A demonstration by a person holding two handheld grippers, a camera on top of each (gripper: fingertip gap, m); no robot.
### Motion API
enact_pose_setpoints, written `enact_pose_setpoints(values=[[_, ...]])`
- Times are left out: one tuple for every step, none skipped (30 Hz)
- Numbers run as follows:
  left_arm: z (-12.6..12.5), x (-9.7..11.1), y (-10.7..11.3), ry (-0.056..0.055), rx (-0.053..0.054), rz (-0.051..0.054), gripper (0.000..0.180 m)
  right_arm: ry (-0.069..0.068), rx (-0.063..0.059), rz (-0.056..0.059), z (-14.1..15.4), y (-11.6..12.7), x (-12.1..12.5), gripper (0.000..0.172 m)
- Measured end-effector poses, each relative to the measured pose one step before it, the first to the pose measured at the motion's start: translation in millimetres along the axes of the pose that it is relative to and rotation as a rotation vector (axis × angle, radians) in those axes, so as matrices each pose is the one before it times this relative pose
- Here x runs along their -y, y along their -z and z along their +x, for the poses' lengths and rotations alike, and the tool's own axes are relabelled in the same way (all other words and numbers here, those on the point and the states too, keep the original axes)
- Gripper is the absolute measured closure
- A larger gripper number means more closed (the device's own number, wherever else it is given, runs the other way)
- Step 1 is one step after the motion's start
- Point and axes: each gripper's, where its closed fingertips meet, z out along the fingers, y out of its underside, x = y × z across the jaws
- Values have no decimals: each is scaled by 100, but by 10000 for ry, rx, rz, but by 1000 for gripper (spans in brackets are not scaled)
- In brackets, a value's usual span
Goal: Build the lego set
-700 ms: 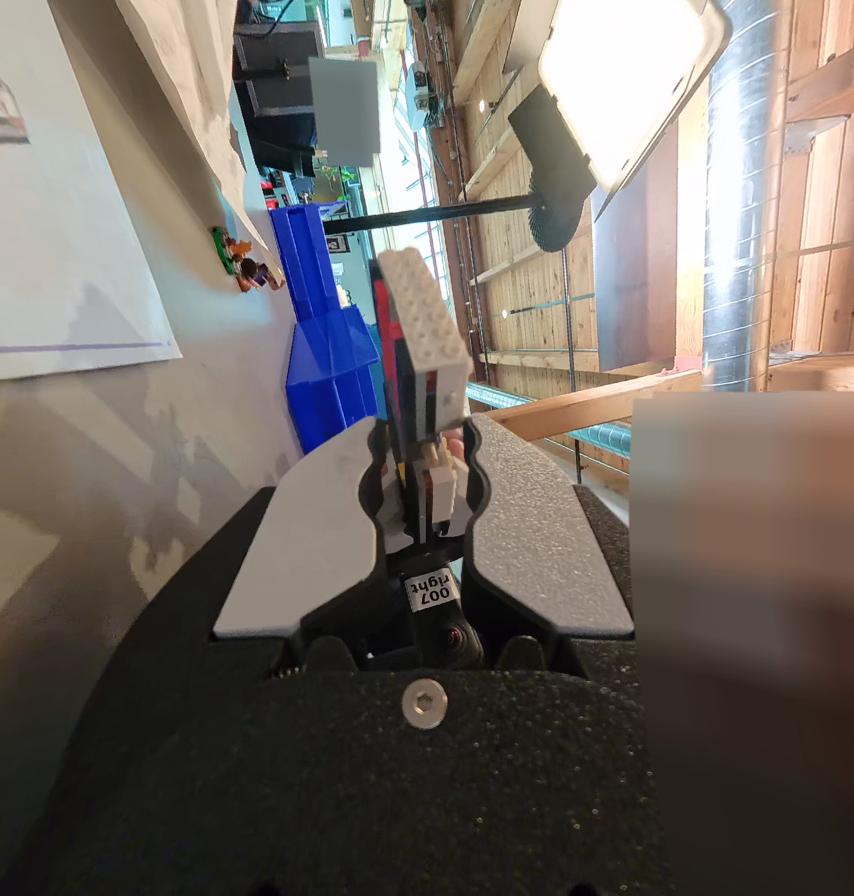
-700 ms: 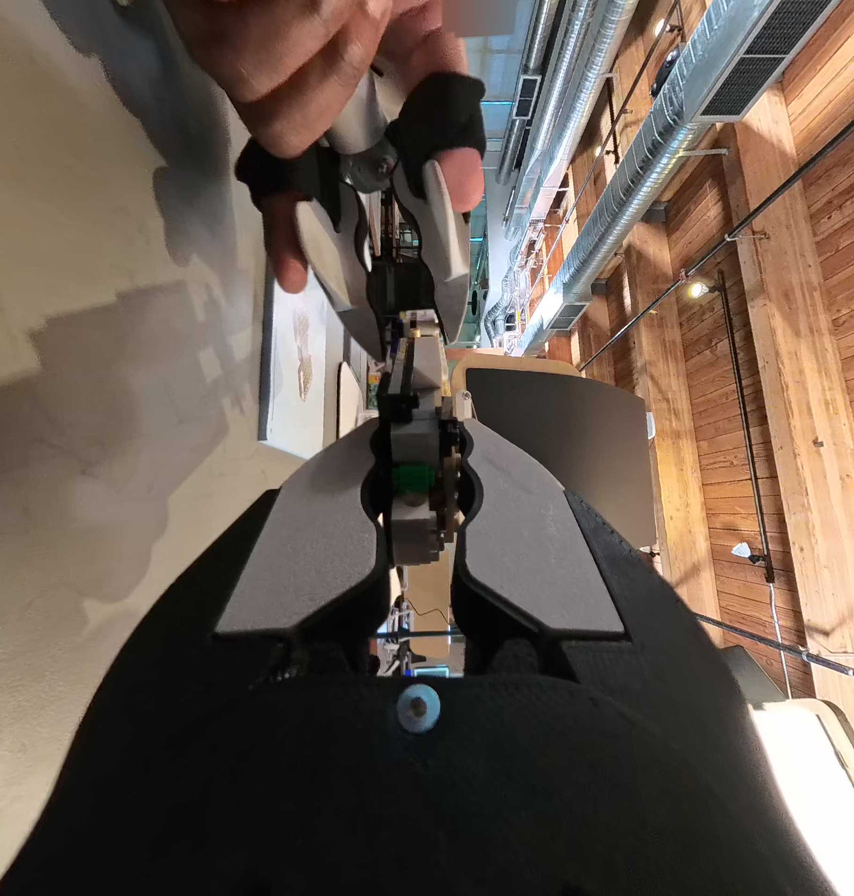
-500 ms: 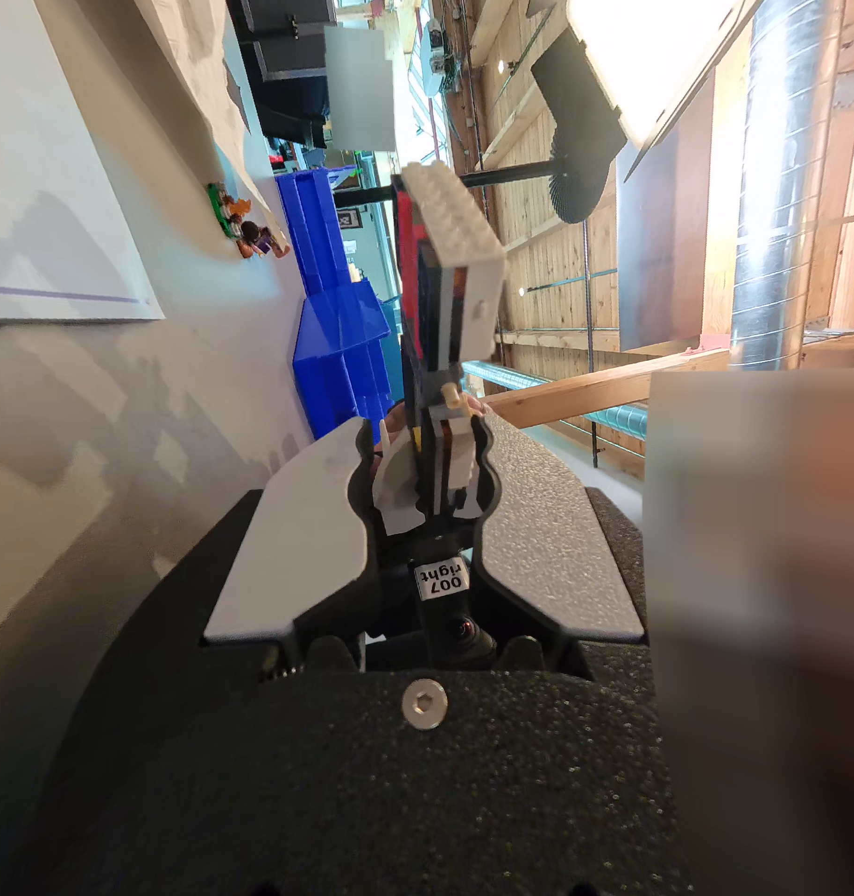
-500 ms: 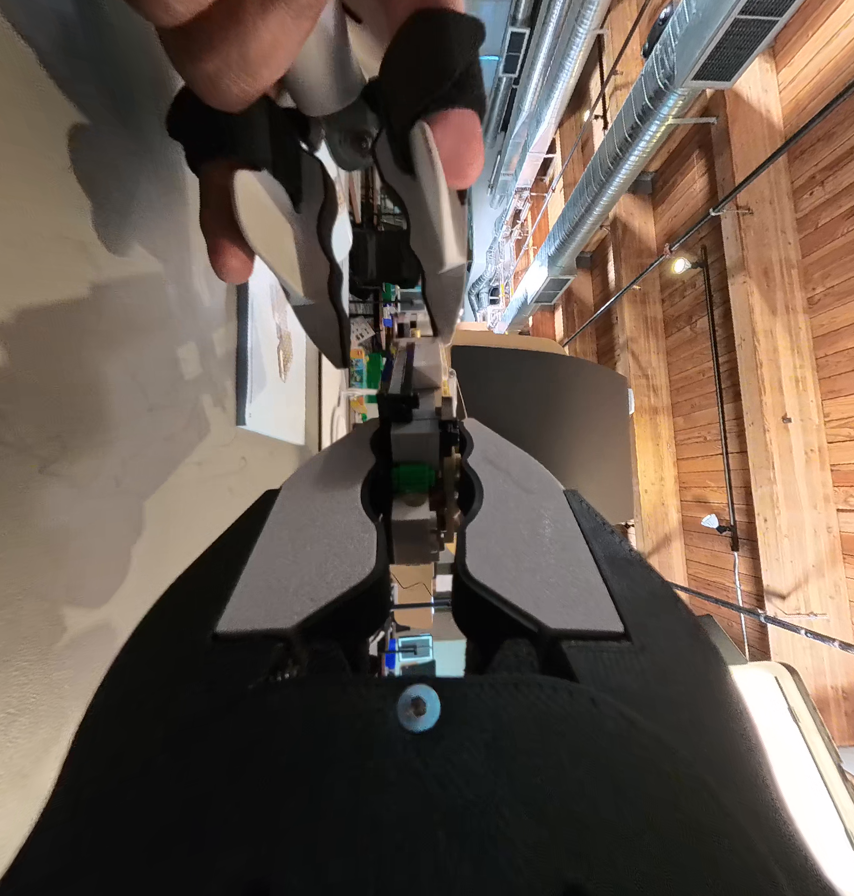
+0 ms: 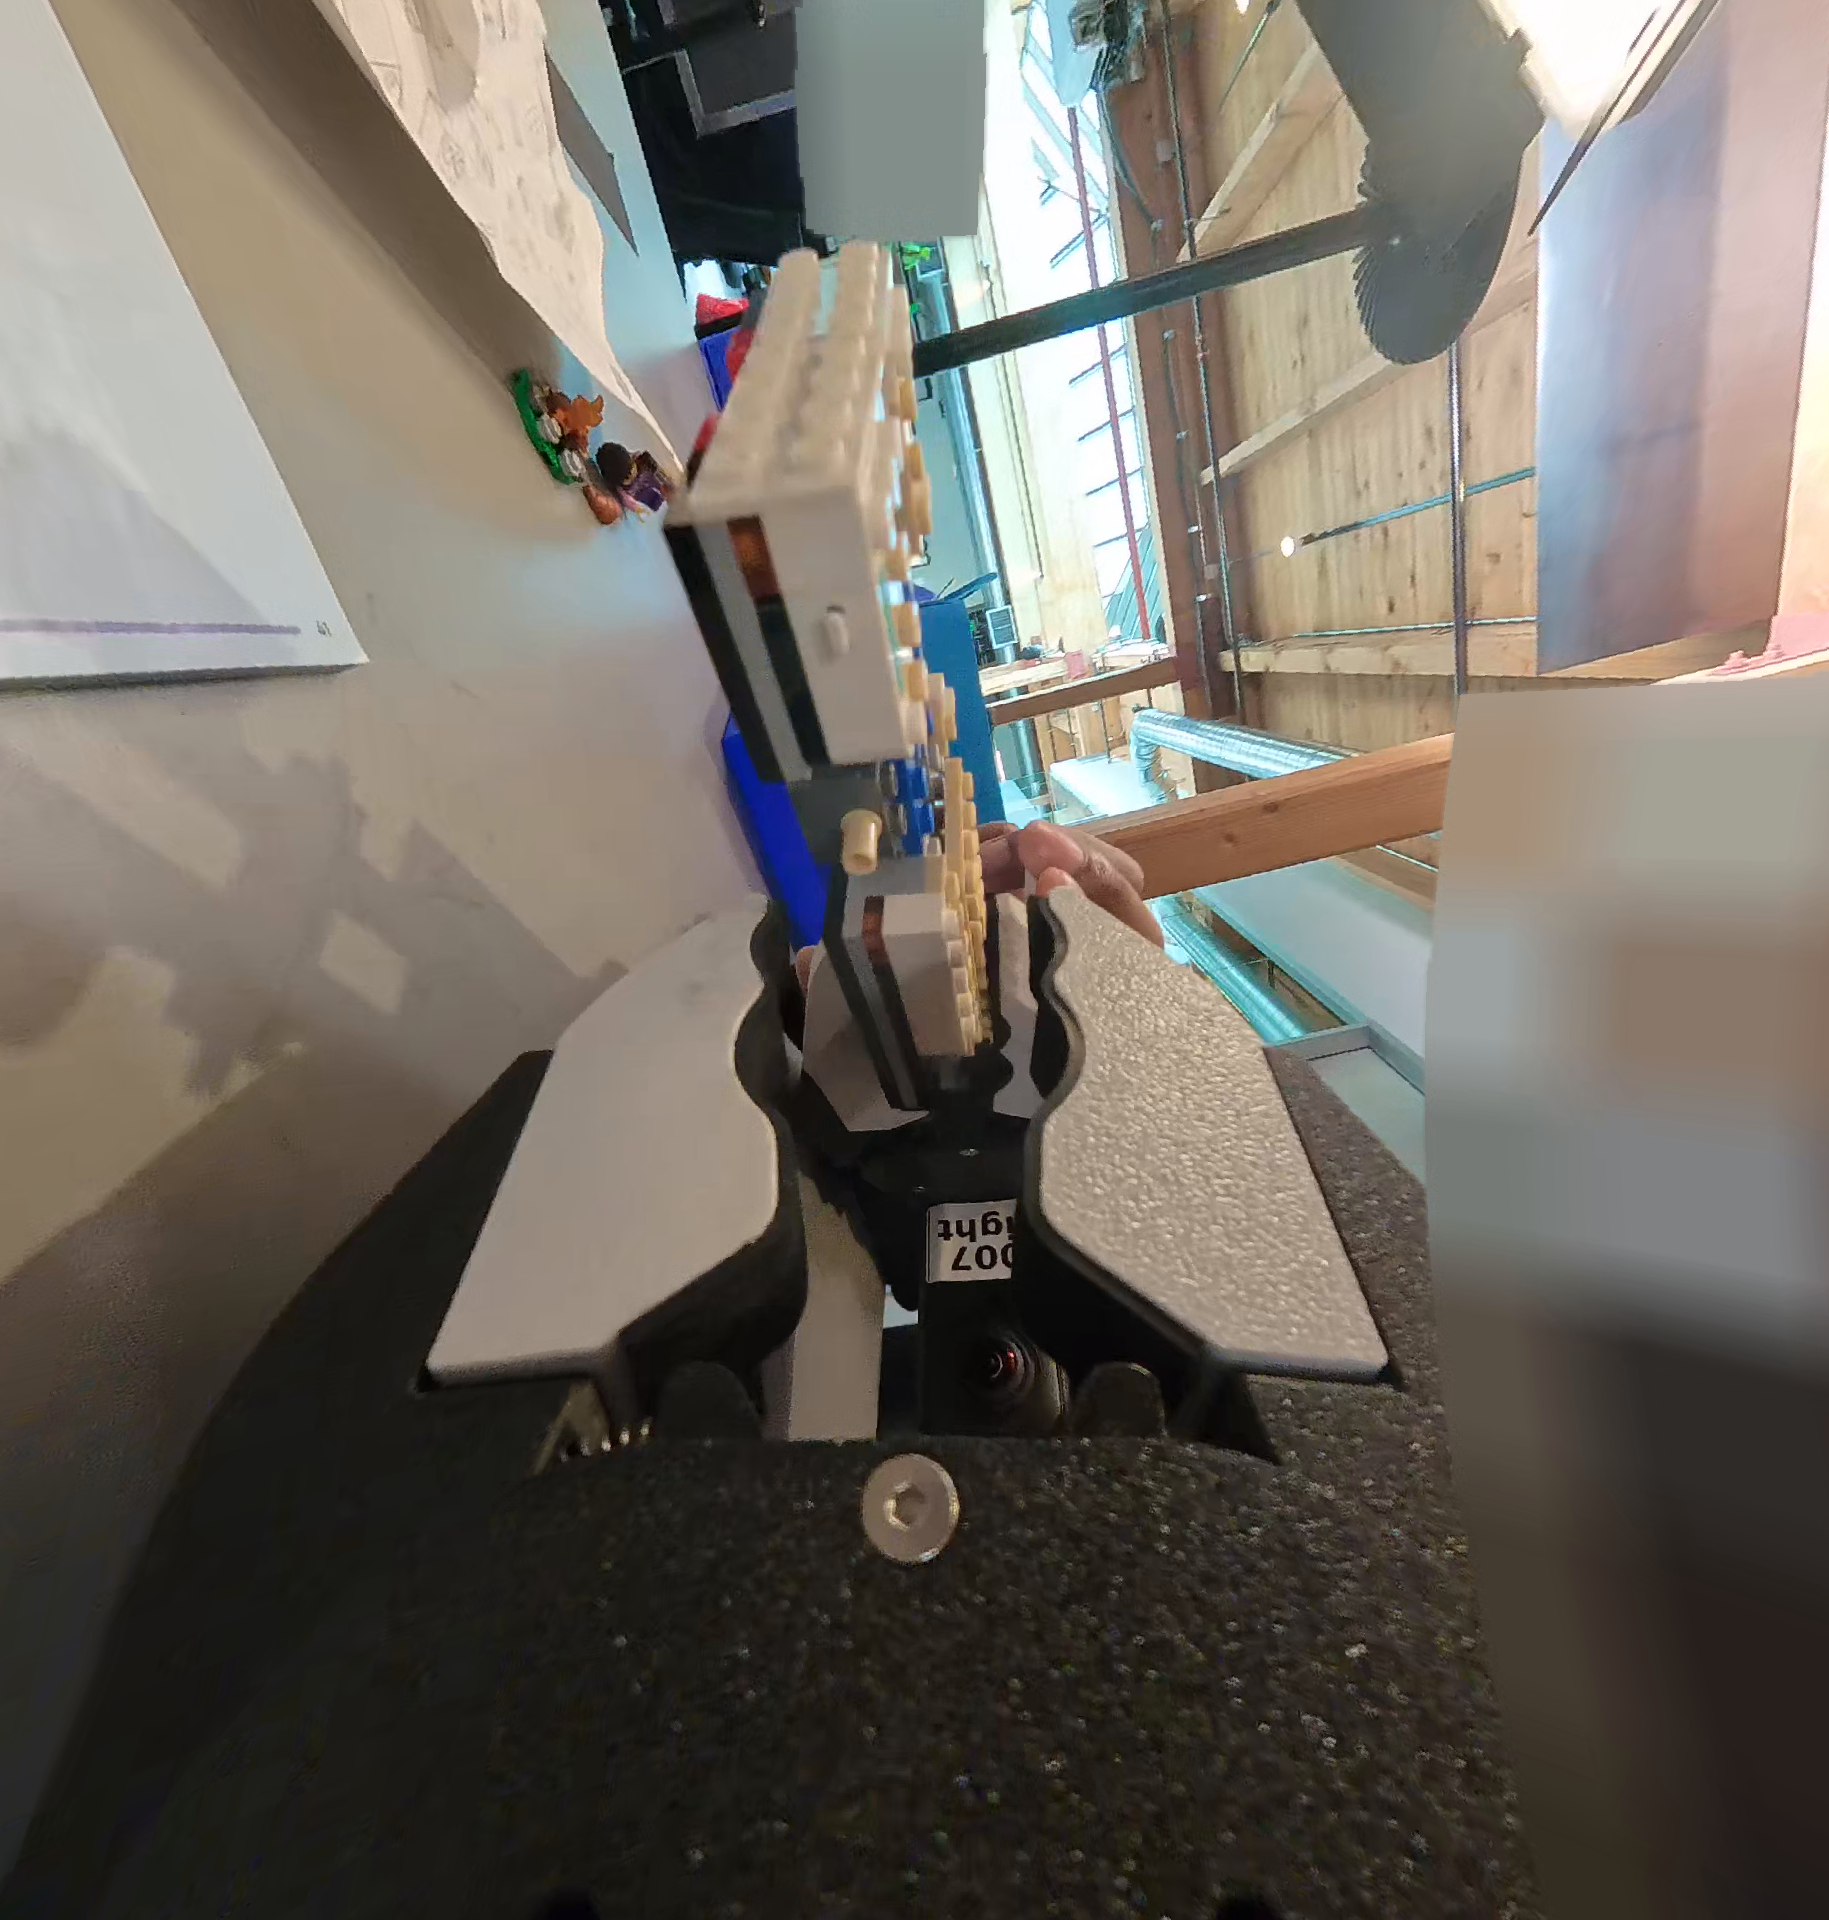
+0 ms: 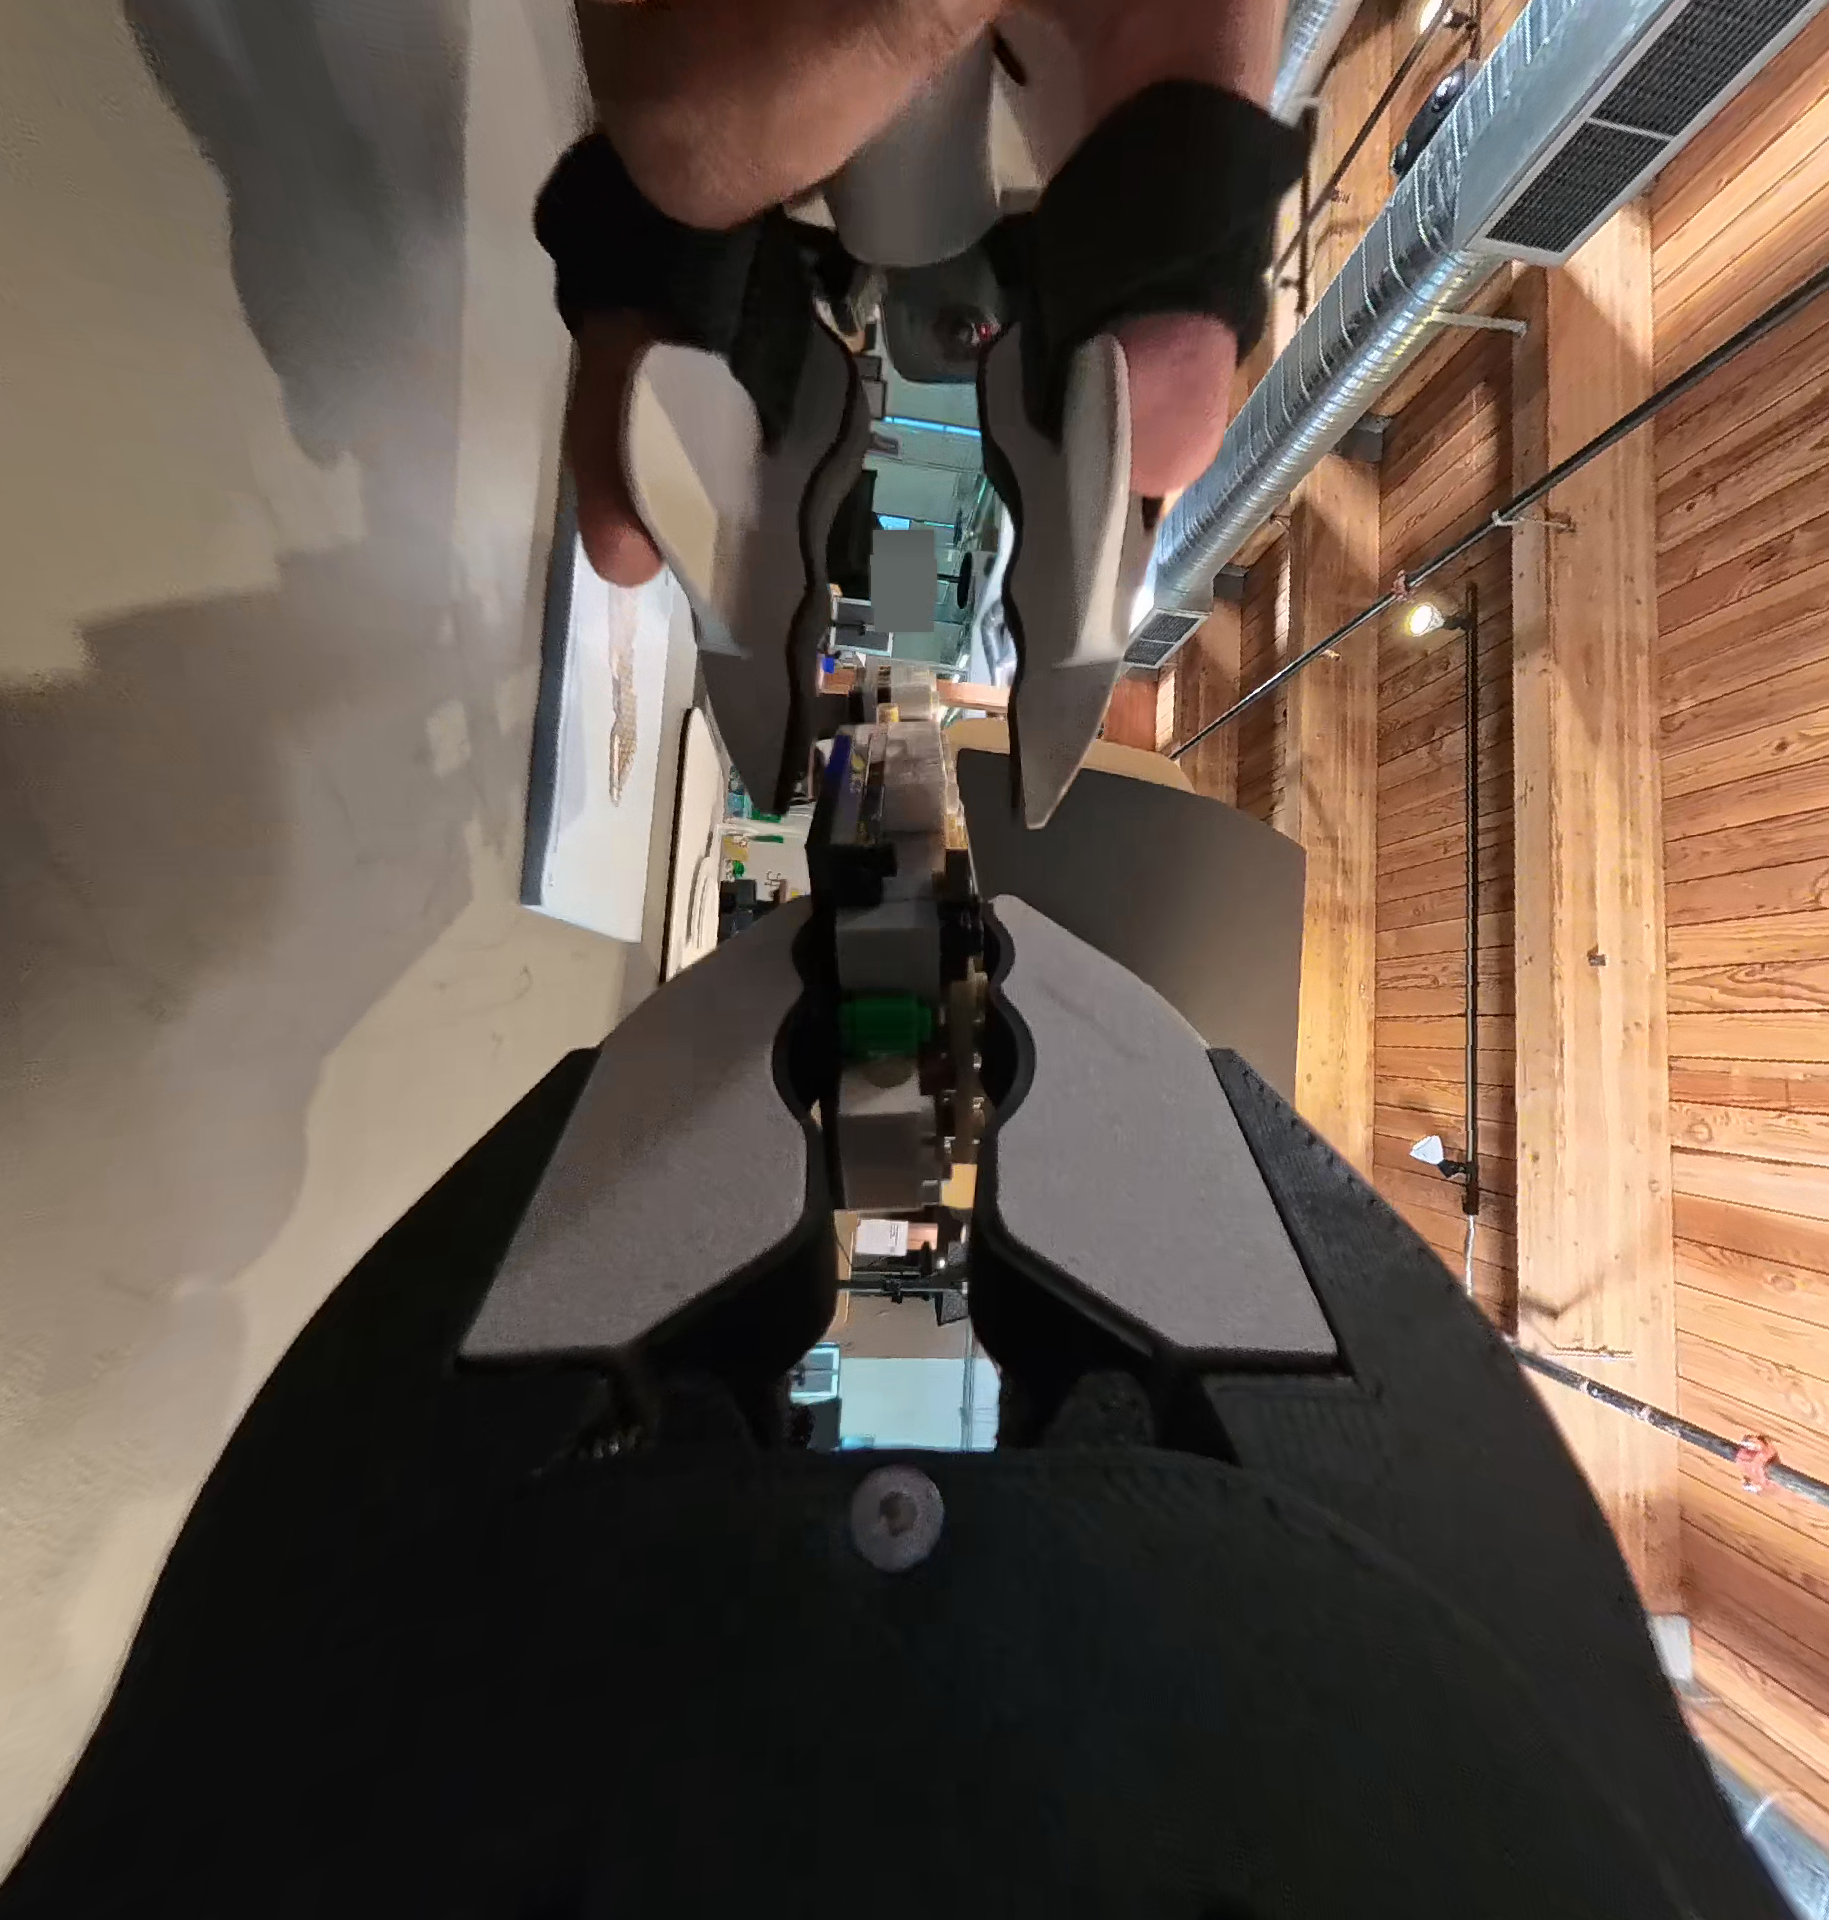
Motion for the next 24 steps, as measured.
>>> enact_pose_setpoints(values=[[24, 58, 22, -10, 32, 38, 138, 11, -2, 49, -14, 0, 175, 146], [121, 171, 62, 10, -63, 111, 141, 43, -16, 34, 16, 0, 149, 146], [67, 117, 48, 30, -53, 65, 143, 32, -16, 46, -4, 9, 133, 146], [-16, 4, 12, 33, -13, -15, 144, 8, -10, 36, 10, 11, 106, 146], [-25, 21, 14, -2, -31, 8, 146, 22, -31, 17, 53, 22, 60, 146], [-45, 45, 7, 6, -35, 51, 148, 7, -17, 27, 39, 11, 41, 146], [-35, 18, 0, 38, -67, 54, 151, -1, -22, 14, 40, 10, 25, 146], [-17, 27, -10, 64, -98, 62, 154, 21, -37, 10, 64, 13, 11, 146], [-23, 39, -11, 88, -105, 65, 156, 21, -21, 16, 23, 10, 22, 146], [-29, 15, -15, 97, -98, 44, 156, 9, 14, 3, -41, 1, 8, 146], [-27, 6, -17, 91, -87, 39, 157, 9, 12, -1, -40, 2, -7, 146], [3, 28, -27, 52, -79, 45, 157, 24, -4, 0, -11, -9, -15, 146], [13, 27, -12, 17, -61, 32, 157, 2, -4, 5, -7, -5, -11, 146], [18, 11, -10, 6, -57, 13, 157, -24, -6, 10, 7, -1, -10, 146], [0, 10, 1, 15, -46, 8, 158, -12, -30, 8, 39, -8, 0, 146], [73, 14, 1, 17, -109, 12, 158, 2, -54, 9, 63, 5, 12, 146], [20, 19, 7, 43, -75, 23, 158, 33, -29, 8, 11, -1, 17, 146], [-57, 18, 7, 45, -34, 36, 159, 54, -1, 3, -50, -4, 19, 146], [-72, 13, 6, 61, -39, 32, 158, 49, 2, 22, -57, 11, 32, 146], [-77, 7, 21, 86, -48, 35, 159, 42, -4, 44, -52, 16, 58, 146], [-73, 9, 10, 128, -53, 41, 159, 34, -6, 32, -53, 15, 54, 146], [-52, 35, 22, 144, -65, 60, 159, 8, -14, -3, -27, 6, -5, 146], [-34, 37, 19, 114, -65, 55, 159, -15, -41, -2, 20, -8, -8, 145], [-63, 35, 31, 79, -23, 44, 159, -21, -24, 17, 36, 15, 6, 144]])
